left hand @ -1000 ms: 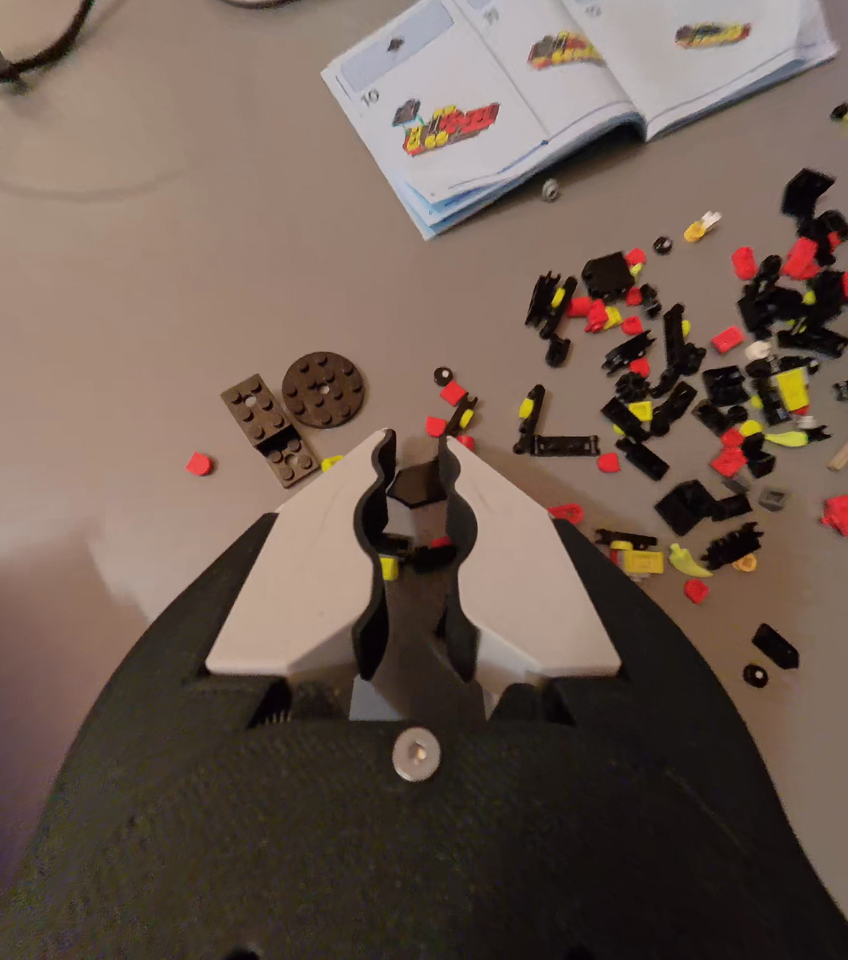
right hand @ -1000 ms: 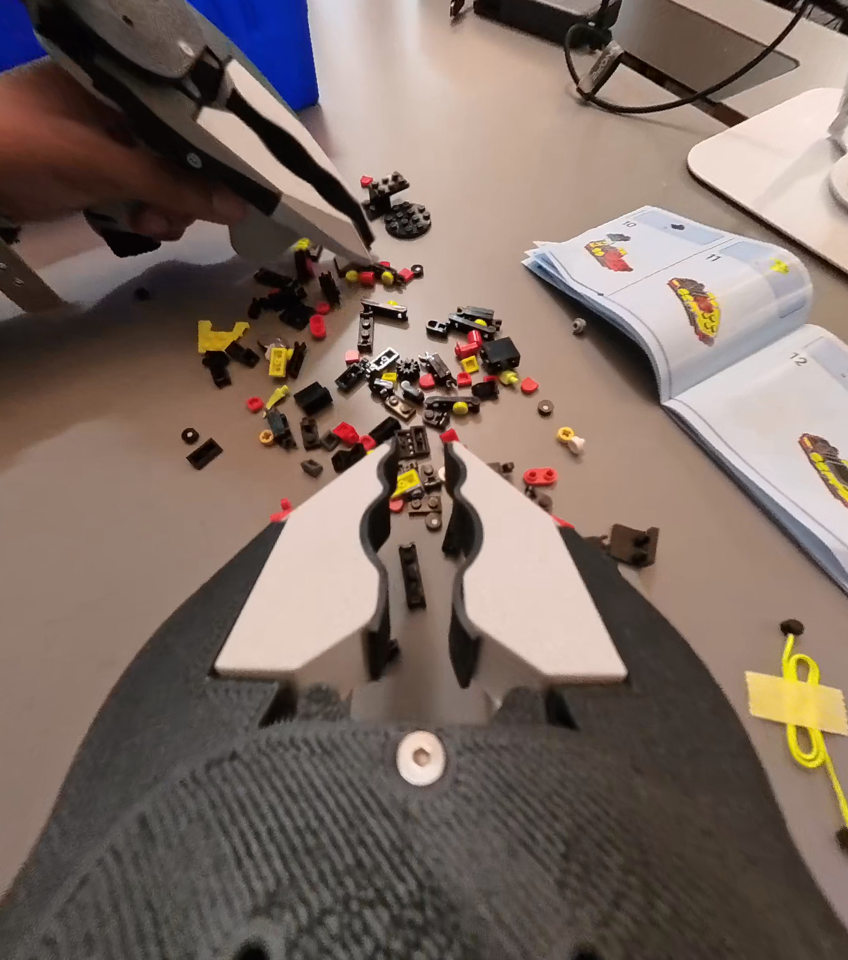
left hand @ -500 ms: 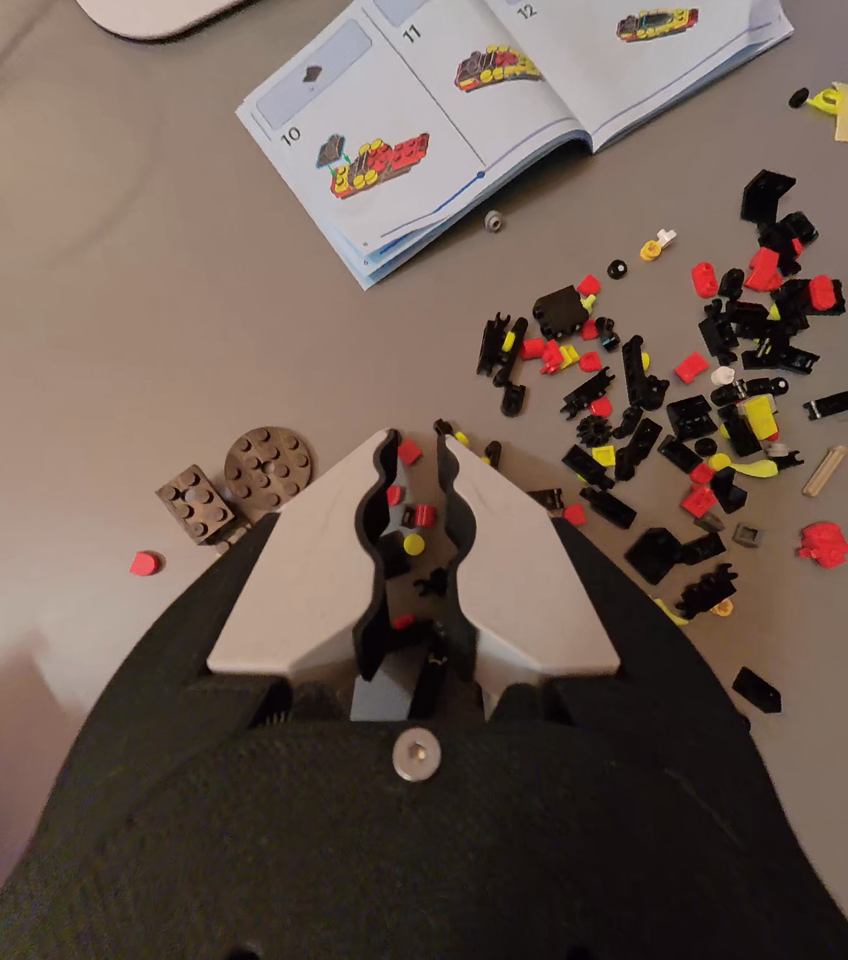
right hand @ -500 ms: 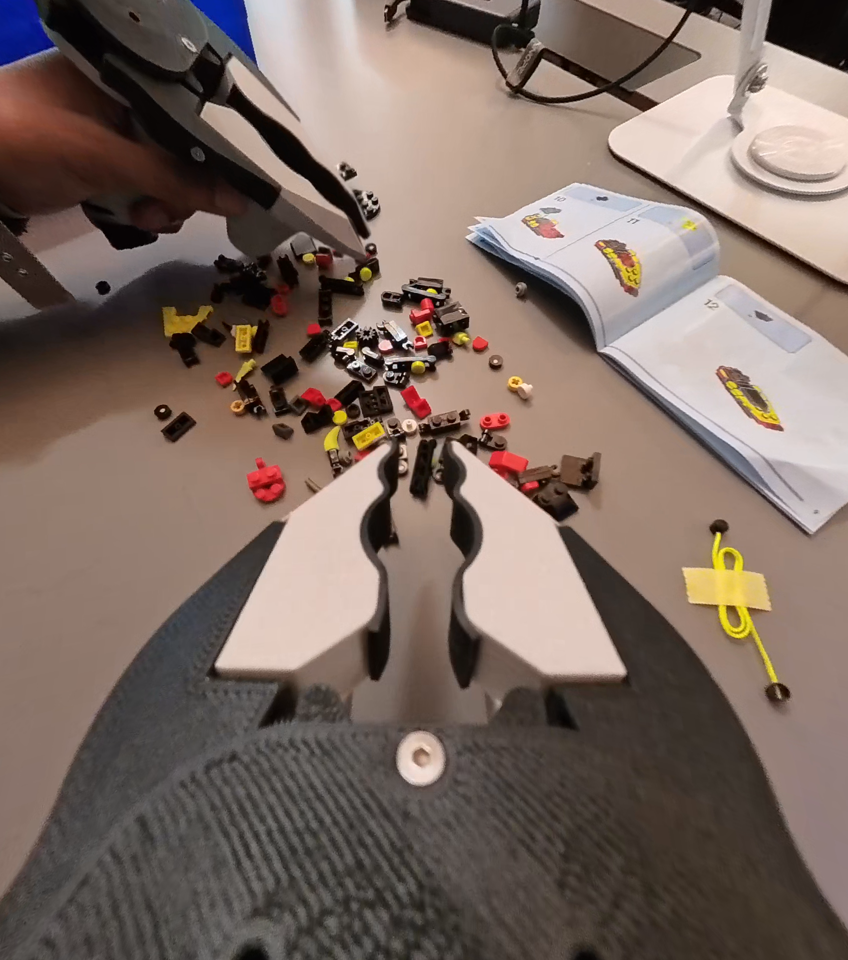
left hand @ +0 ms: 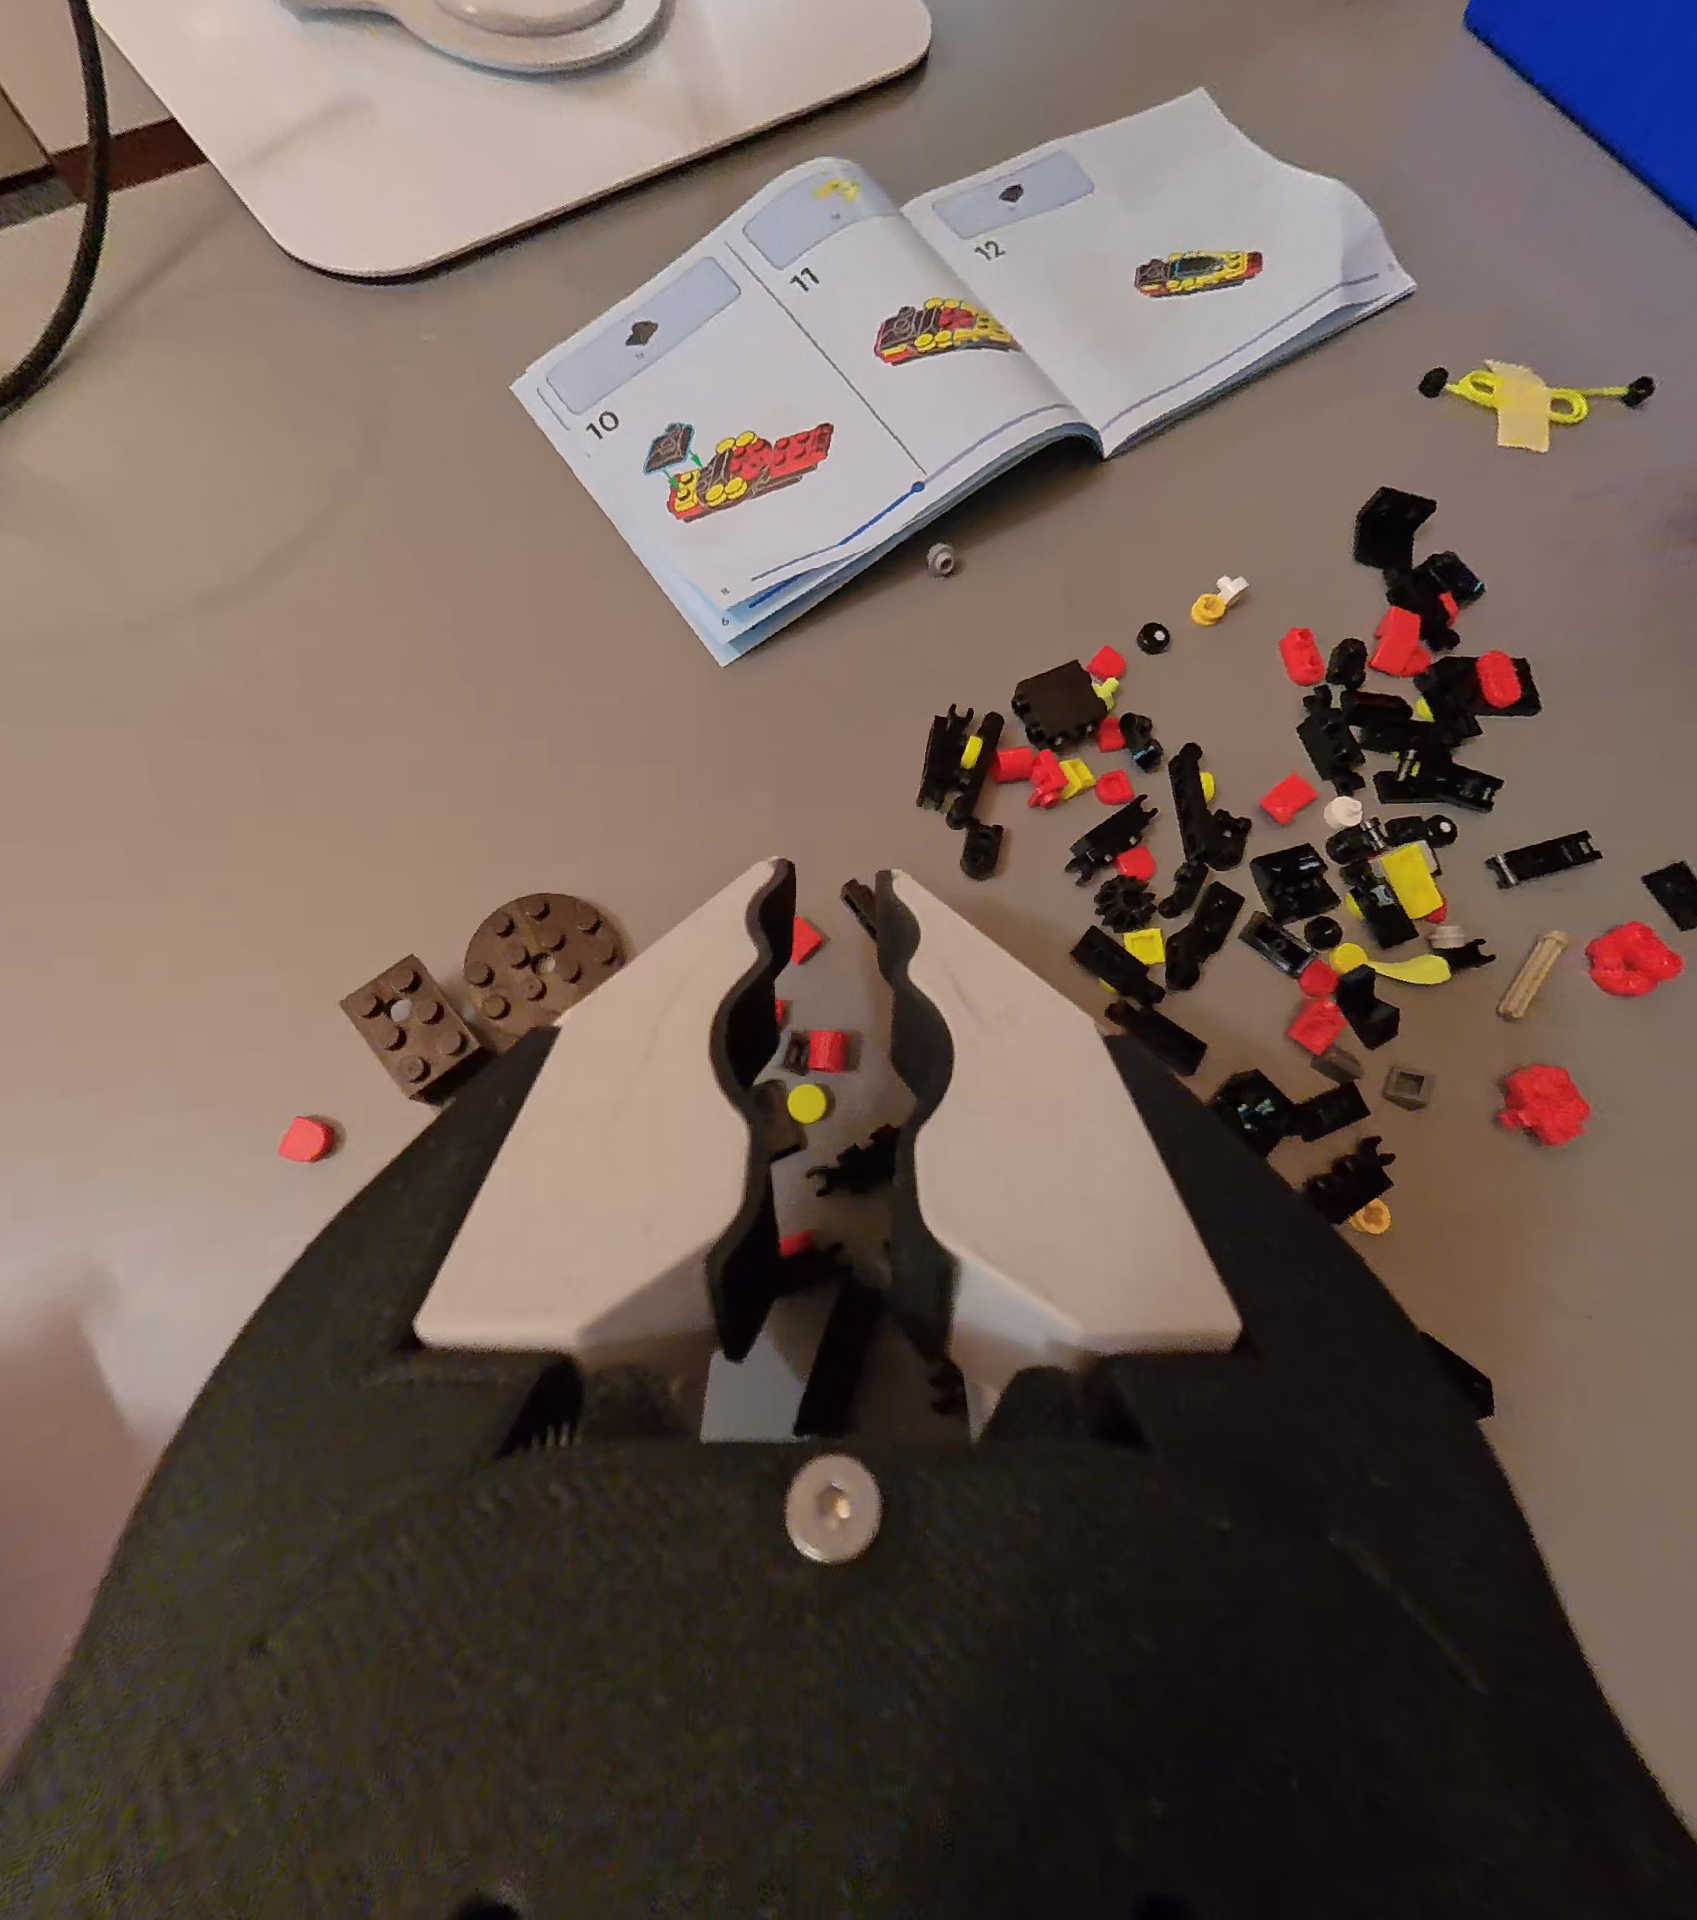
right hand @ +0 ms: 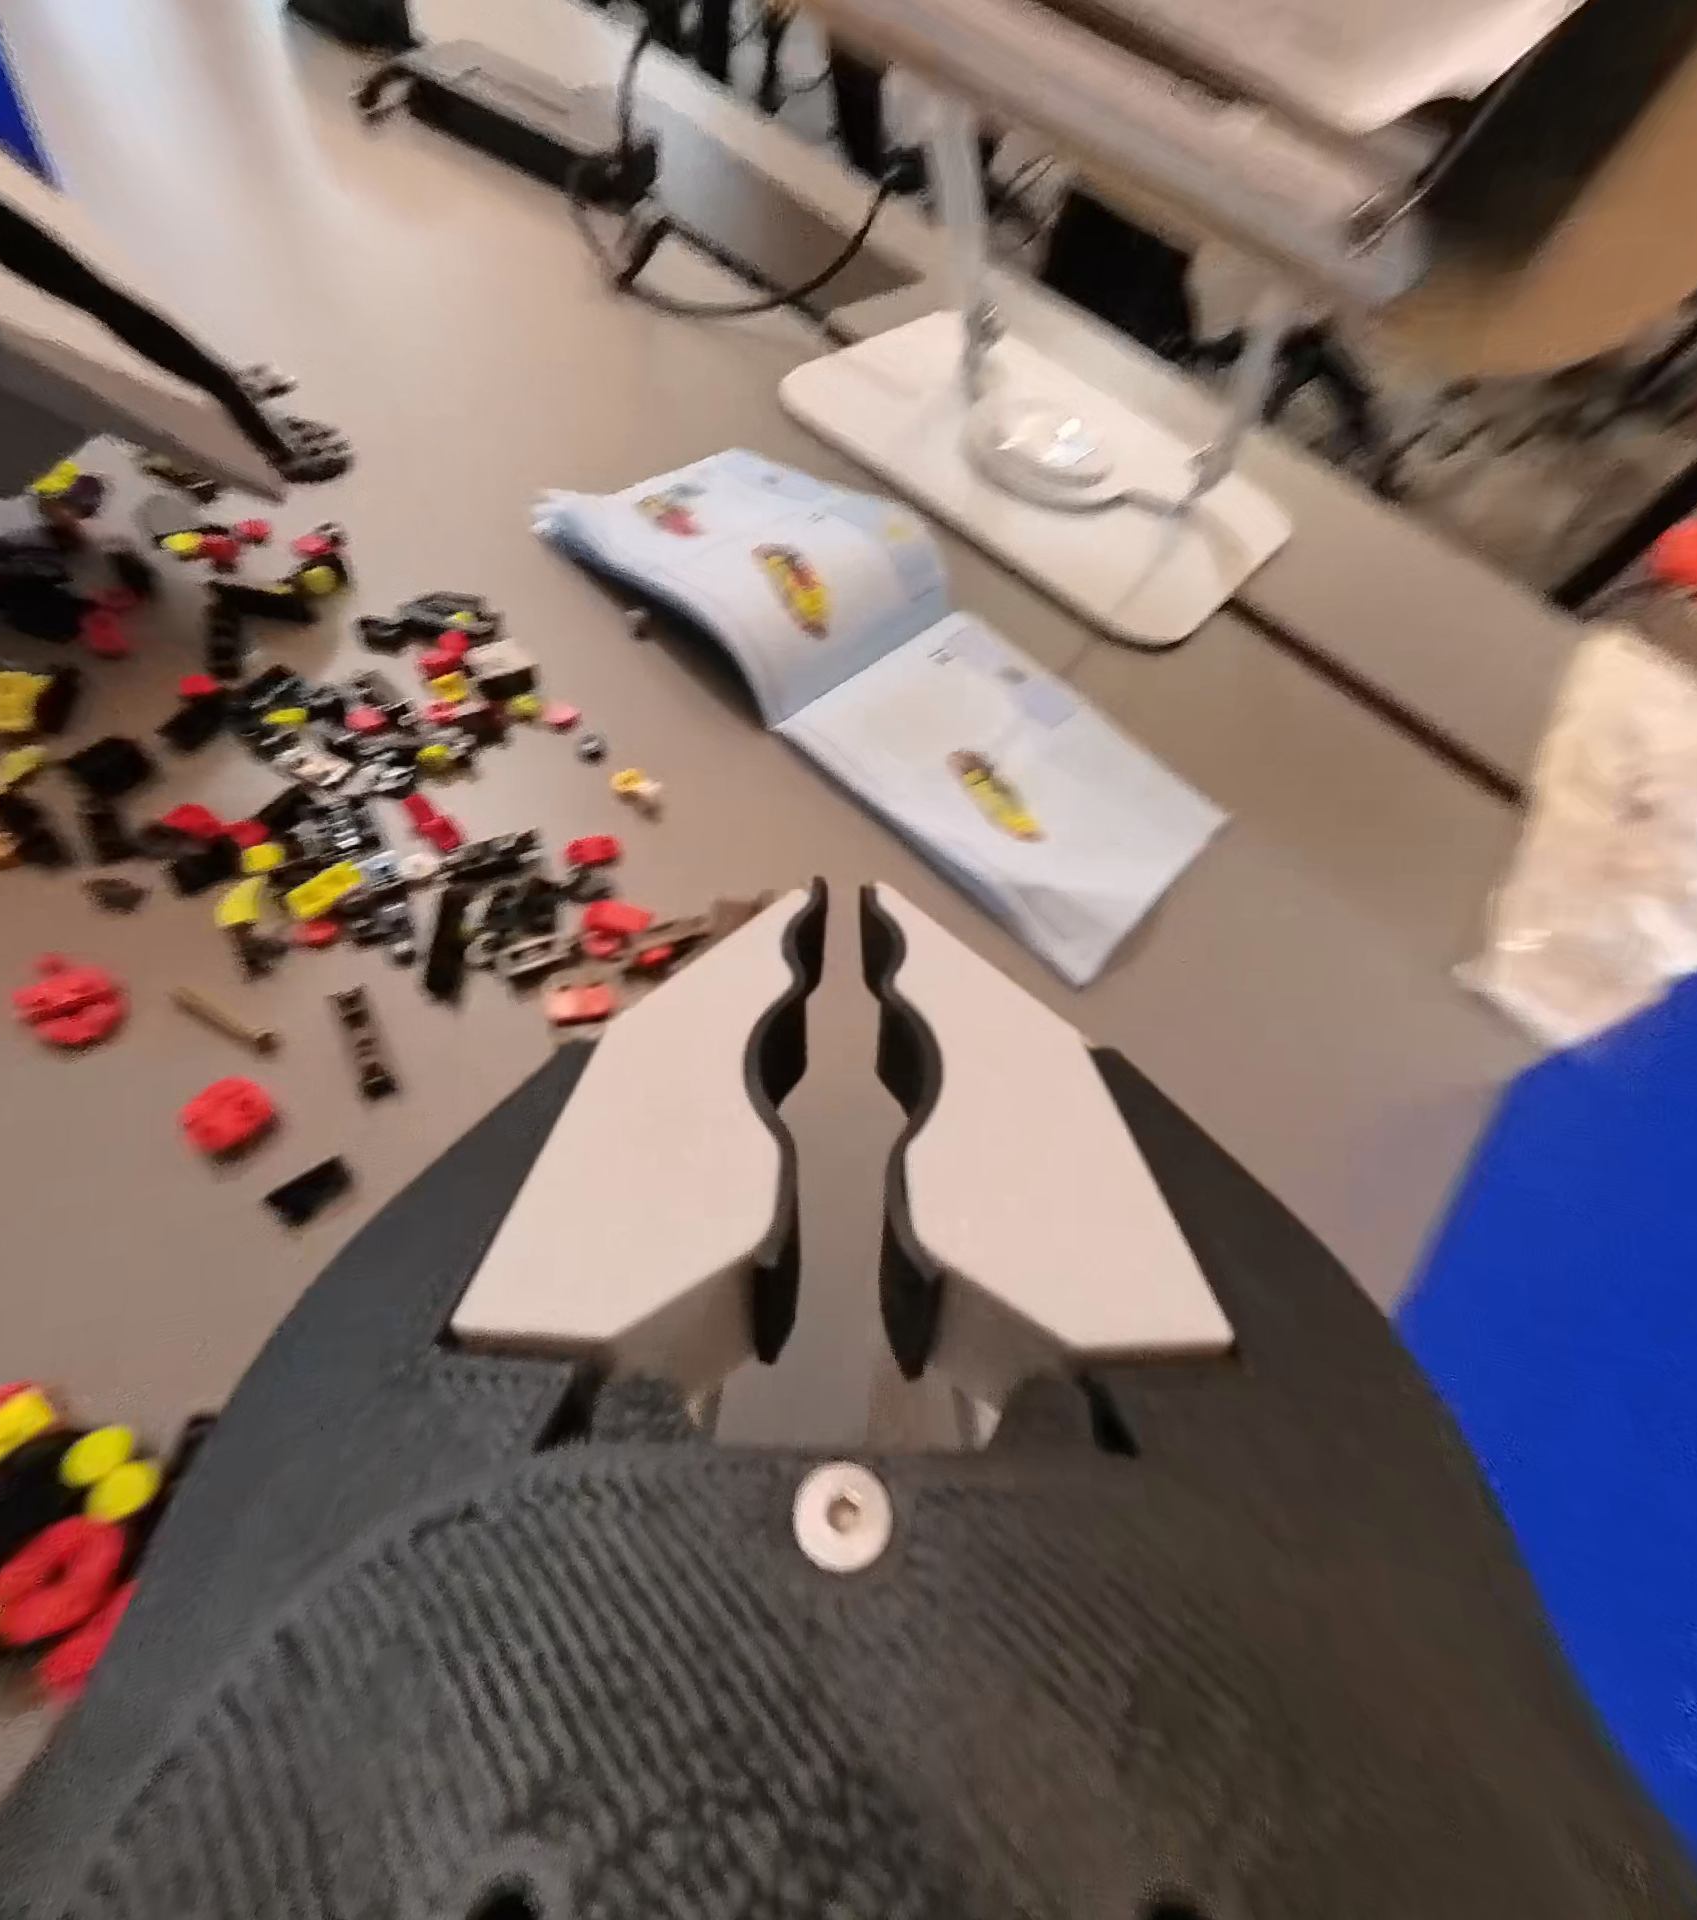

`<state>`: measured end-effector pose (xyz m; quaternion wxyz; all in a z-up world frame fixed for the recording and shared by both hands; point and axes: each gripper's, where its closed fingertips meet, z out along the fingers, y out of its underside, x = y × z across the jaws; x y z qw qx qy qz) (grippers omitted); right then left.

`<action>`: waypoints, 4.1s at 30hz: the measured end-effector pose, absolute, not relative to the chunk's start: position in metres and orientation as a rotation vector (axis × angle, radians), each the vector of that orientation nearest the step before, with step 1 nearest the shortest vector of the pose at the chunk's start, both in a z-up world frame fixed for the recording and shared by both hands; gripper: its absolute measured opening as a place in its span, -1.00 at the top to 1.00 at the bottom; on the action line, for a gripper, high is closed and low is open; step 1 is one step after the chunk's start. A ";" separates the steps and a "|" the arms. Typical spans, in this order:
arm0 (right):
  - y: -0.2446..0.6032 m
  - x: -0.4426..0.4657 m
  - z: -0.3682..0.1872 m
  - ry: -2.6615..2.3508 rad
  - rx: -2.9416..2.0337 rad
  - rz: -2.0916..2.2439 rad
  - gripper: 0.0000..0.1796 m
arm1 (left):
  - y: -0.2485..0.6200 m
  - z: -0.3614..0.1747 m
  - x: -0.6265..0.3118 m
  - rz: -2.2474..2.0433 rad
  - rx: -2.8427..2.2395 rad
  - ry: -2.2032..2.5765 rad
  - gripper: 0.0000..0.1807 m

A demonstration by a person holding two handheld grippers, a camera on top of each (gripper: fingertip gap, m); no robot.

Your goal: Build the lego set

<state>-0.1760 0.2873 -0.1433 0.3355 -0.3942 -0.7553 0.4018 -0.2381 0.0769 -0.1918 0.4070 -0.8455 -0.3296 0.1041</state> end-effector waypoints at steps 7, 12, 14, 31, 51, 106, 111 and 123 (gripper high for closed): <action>0.329 -0.188 -0.137 -1.807 -1.205 0.977 0.80 | 0.075 -0.193 -0.235 0.267 -2.142 -0.826 0.84; 0.324 -0.190 -0.149 -1.832 -1.288 1.015 1.00 | 0.071 -0.192 -0.236 0.267 -2.124 -0.843 0.84; 0.320 -0.190 -0.158 -1.862 -1.300 0.991 0.98 | 0.070 -0.191 -0.236 0.267 -2.118 -0.848 0.84; 0.299 -0.188 -0.189 -2.000 -1.262 0.866 0.65 | 0.075 -0.191 -0.230 0.264 -2.128 -0.824 0.83; 0.178 -0.215 -0.164 -2.275 -0.903 1.258 0.57 | 0.088 -0.191 -0.224 0.220 -2.095 -0.835 0.82; 0.181 -0.219 -0.157 -2.364 -0.870 1.185 0.80 | 0.053 -0.192 -0.213 0.242 -2.074 -0.900 0.81; 0.209 -0.185 -0.150 -2.298 -0.865 1.127 0.83 | 0.063 -0.188 -0.200 0.095 -2.053 -0.899 0.82; 0.237 -0.121 -0.182 -2.332 -1.065 1.196 0.82 | 0.095 -0.159 -0.169 -0.105 -1.871 -0.943 0.57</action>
